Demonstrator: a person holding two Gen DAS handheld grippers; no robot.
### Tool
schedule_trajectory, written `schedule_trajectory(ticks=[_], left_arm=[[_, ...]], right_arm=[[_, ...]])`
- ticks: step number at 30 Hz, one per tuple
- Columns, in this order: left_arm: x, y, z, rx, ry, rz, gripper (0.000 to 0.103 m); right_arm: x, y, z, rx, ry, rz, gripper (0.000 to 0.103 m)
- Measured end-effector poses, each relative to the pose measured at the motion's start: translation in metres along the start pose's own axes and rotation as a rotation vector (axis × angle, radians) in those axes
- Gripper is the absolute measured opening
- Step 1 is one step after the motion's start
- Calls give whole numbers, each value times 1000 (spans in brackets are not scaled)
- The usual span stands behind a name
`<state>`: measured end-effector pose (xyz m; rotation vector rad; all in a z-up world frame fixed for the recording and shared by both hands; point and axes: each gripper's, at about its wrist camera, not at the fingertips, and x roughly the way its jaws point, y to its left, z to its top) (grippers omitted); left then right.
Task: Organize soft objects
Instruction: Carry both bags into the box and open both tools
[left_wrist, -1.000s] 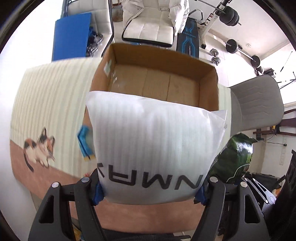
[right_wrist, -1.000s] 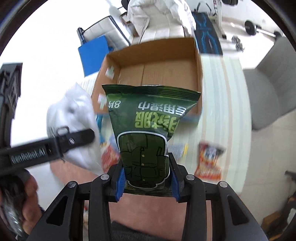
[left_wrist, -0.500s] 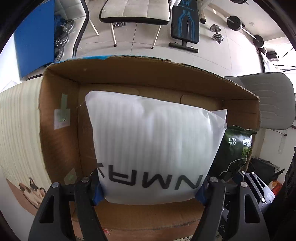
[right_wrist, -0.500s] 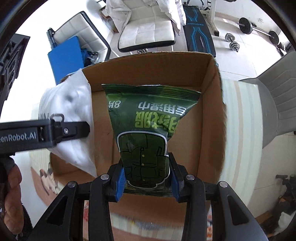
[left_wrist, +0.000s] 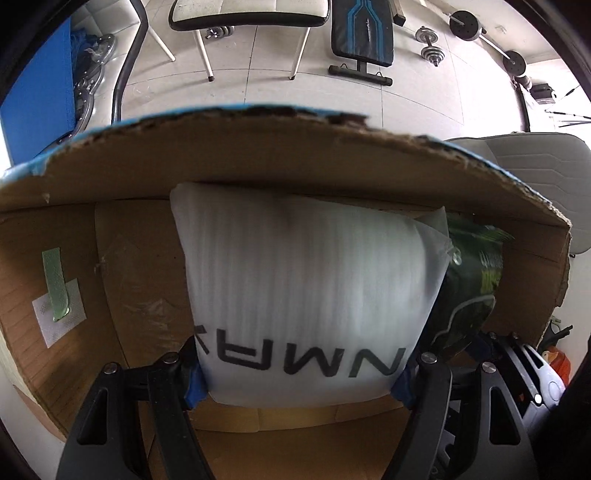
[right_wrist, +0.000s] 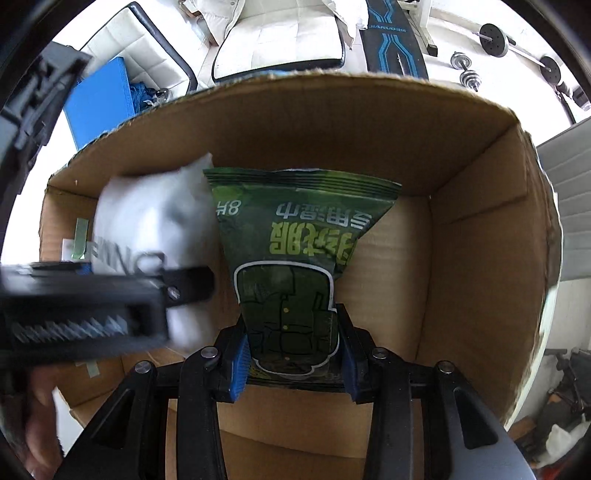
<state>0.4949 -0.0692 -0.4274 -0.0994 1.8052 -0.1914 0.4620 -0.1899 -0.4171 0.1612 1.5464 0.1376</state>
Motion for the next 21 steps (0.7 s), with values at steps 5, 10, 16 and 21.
schedule_trajectory(ticks=[5,10,16,21], left_arm=[[-3,-5,-4,41,-11,50,76],[-28,-7,-19,62,-62,72,80],[-67,-4,-50,86,-145,87,95],[-96,11,-81,57,-199,75,95]], right_arm=[[-4,10,2,-27,13,-1,51],[-20,15,2,-27,3,-21,73],[-48,14,-10,-29,-11,-67,90],[-69,17,-28,-26,-25,-74,94]])
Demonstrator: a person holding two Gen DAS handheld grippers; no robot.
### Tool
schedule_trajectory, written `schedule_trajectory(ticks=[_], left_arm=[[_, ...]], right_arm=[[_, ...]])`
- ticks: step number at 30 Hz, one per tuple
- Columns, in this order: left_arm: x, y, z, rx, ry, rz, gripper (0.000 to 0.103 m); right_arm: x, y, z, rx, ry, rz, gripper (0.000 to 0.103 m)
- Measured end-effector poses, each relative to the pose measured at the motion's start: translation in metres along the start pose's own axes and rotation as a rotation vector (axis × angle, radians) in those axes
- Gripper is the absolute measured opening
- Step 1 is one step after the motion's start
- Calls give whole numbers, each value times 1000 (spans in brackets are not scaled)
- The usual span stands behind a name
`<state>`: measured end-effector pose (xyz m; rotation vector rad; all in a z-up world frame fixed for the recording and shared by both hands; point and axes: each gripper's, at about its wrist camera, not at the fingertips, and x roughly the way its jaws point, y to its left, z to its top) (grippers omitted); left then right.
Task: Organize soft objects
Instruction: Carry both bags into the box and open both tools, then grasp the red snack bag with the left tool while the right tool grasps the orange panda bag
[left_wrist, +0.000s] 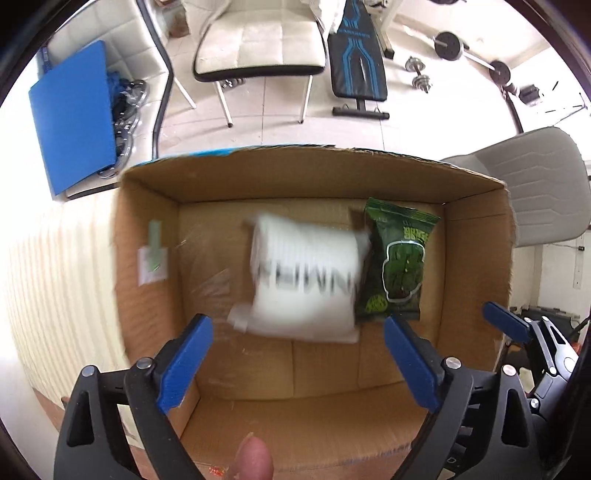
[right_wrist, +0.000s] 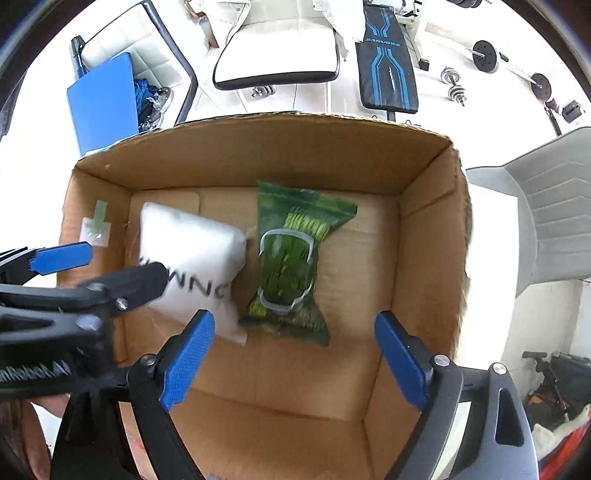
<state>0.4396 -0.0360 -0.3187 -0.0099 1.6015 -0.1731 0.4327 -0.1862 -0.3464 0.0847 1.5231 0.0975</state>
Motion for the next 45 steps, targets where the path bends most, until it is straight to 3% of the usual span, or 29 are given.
schedule_trajectory(ticks=[2,10,15,19,21,24,28,34,37,43,44,45], left_arm=[[-15,5,-13,-10,-32,-7,100],[-66,8,-70,-7,-161,-42,103],[-103,2,-118,21,-358,30,103],[-112,4,-159,55,-442,94,103],[-110,6,-185,85,-470,127,103],[-86,10,-213,120,-423,184,103],[-30,24,-233,140,-272,243,103],[58,44,-254,166,-51,299,103],[92,44,-259,222,22,349,103],[132,39,-264,295,121,389,103],[134,39,-263,299,125,388,101],[136,37,-263,300,130,378,92]], right_arm=[[-12,0,-13,-3,-18,-12,103],[-62,25,-70,-29,-170,-30,103],[-95,41,-112,-98,-270,-37,103],[-113,35,-155,-66,-310,25,103],[-113,24,-179,-26,-288,77,103],[-101,-5,-217,83,-227,126,103],[-63,-50,-262,259,-109,184,103],[-4,-117,-305,504,6,160,103],[20,-133,-305,561,29,126,103],[60,-132,-277,489,66,-3,99],[65,-129,-273,480,74,-16,95],[66,-126,-270,479,79,-23,93]])
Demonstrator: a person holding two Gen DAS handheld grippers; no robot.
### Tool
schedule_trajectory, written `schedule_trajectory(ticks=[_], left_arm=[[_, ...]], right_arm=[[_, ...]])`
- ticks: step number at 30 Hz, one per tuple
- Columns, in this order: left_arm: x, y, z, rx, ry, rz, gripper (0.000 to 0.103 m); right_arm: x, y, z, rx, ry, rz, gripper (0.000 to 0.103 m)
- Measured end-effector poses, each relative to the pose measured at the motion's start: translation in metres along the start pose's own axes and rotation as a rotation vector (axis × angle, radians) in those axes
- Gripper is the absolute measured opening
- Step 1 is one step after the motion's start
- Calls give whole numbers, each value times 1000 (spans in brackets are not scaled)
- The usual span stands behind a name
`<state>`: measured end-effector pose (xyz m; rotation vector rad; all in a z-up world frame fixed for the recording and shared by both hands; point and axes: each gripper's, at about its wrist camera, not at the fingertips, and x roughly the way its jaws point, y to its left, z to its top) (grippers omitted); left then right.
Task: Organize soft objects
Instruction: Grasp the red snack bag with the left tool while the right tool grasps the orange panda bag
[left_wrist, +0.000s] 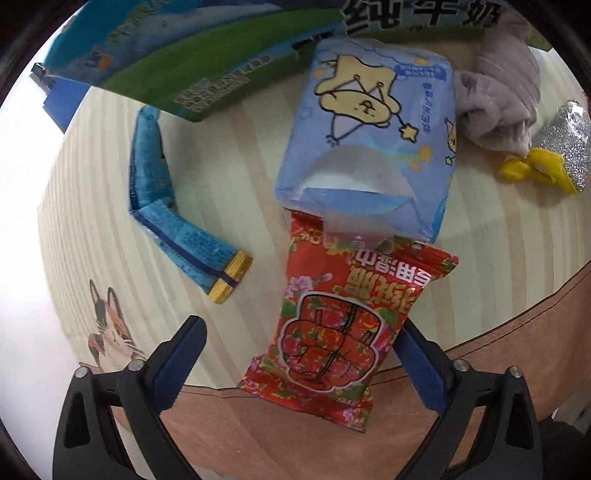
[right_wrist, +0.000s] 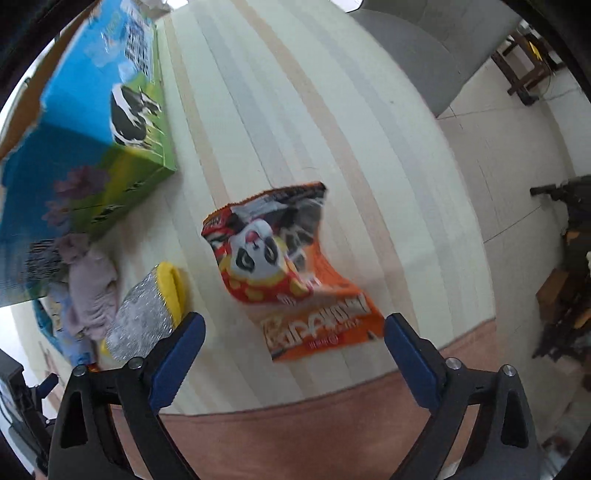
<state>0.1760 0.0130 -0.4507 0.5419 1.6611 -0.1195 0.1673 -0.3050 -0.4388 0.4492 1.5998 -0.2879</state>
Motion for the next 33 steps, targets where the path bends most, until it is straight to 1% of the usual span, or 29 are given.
schedule_trajectory(ticks=[1,2,3,5,6,7,8,9,12,13,14,15,17,18,20,22,24,26,28,29,31,33], left_arm=[[1,-1,-1,-5,8,-20,85],[3,-1,-2,-23,23,-56,68],[6,0,-3,-50,44,-92,57],[7,5,-5,-131,69,-135,54],[8,9,-8,-188,84,-172,53],[10,12,-11,-236,105,-206,52],[12,14,-14,-283,130,-246,52],[14,18,-18,-346,147,-303,52],[22,24,-27,-460,166,-399,54],[25,25,-29,-473,173,-422,54],[28,25,-31,-479,179,-440,55],[30,25,-33,-483,182,-451,57],[32,23,-35,-468,172,-461,59],[32,21,-36,-456,173,-457,59],[31,16,-38,-447,167,-444,59],[24,6,-37,-441,165,-436,59],[15,2,-41,-430,157,-434,59],[4,1,-47,-424,139,-430,59],[-5,1,-52,-425,116,-417,59],[-9,1,-53,-425,109,-415,60],[-12,-1,-50,-407,97,-418,62],[-12,0,-48,-409,89,-408,63]], right_arm=[[-2,4,-1,4,1,17,93],[-4,8,-4,5,0,50,93],[-9,13,-7,3,-2,74,93],[-14,15,-13,14,-24,60,93],[-15,13,-14,26,-43,57,93],[-14,11,-13,34,-48,37,93],[-13,9,-13,40,-46,19,93],[-8,6,-10,44,-39,5,93],[4,0,1,33,-15,-36,92],[8,1,5,26,-14,-43,90],[10,1,6,17,-9,-57,80],[11,3,5,-1,-7,-85,69],[9,4,-2,-39,-16,-103,59],[9,6,-8,-60,-6,-95,56],[10,9,-25,-96,40,-60,54],[13,16,-48,-160,99,-29,54],[13,20,-66,-203,138,11,54],[8,15,-73,-184,142,41,56],[0,4,-72,-134,115,64,67],[-1,-7,-68,-116,100,71,76],[-2,-15,-59,-86,84,83,77],[3,-16,-52,-96,100,90,77]])
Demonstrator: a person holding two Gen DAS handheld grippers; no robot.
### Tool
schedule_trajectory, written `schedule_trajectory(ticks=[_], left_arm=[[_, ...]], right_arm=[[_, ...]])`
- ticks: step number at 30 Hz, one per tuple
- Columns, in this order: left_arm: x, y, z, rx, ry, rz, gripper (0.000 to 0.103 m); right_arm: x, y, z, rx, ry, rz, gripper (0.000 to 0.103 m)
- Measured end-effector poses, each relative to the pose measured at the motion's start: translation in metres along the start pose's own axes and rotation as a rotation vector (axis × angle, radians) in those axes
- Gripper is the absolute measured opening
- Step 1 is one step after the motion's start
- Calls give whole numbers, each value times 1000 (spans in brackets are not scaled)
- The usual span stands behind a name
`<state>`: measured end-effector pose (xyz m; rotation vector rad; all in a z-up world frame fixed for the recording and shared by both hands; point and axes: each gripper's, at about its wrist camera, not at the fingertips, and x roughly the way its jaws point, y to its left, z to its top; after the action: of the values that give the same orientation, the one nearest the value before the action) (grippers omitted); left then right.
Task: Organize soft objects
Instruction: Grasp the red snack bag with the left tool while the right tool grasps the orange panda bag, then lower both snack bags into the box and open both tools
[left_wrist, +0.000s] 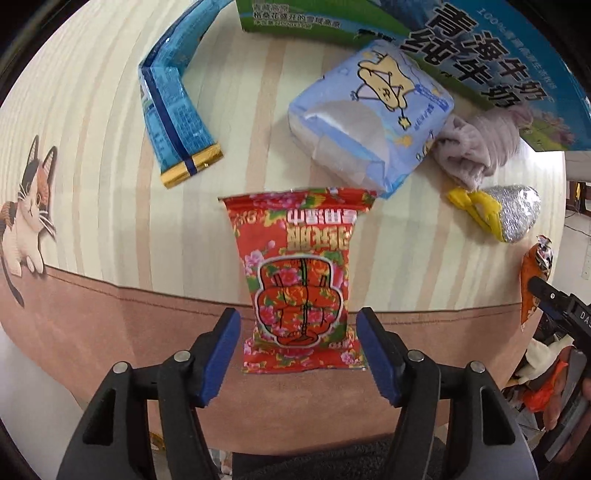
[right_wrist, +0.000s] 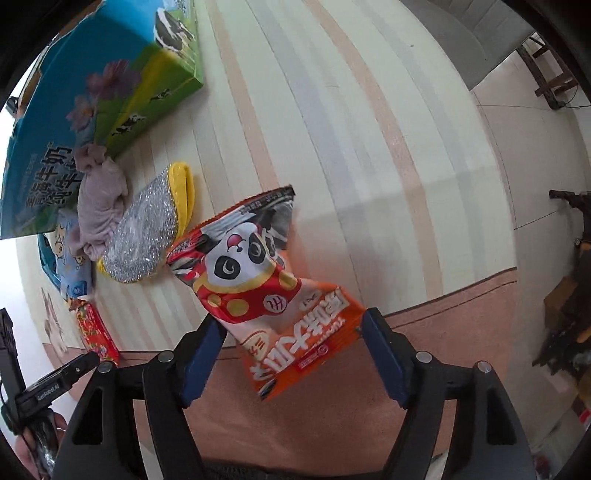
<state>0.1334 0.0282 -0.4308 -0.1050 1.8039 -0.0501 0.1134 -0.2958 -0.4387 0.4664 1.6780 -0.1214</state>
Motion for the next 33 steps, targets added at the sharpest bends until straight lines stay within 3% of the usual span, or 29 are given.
schedule_trajectory(ticks=[4,10,11,12,13,15,18,21,26,31,33], left_arm=[[10,-1,13,-6,14,-9,63],[28,-7,26,-2,33,3,63],[28,-5,28,-3,21,8,63],[29,-3,29,-4,5,21,55],[29,-2,30,-3,-10,45,51],[24,1,28,-5,-25,49,43],[12,-4,21,9,-54,67,42],[-14,-16,1,52,-77,64,42],[-87,-36,-27,99,-162,-42,42],[-183,-47,-8,136,-318,-109,42],[-215,-50,22,152,-366,-115,42]], right_arm=[[7,6,20,-77,5,-31,77],[19,20,22,-121,19,-46,77],[20,21,22,-127,14,-54,77],[21,24,22,-133,7,-64,76],[22,27,20,-137,-4,-69,74],[26,39,16,-151,-16,-79,53],[23,53,8,-190,-43,-112,49],[16,61,-4,-197,-38,-68,48],[-28,71,-24,-226,-55,42,47],[-105,97,-27,-271,-159,153,47],[-138,109,-17,-281,-211,187,48]])
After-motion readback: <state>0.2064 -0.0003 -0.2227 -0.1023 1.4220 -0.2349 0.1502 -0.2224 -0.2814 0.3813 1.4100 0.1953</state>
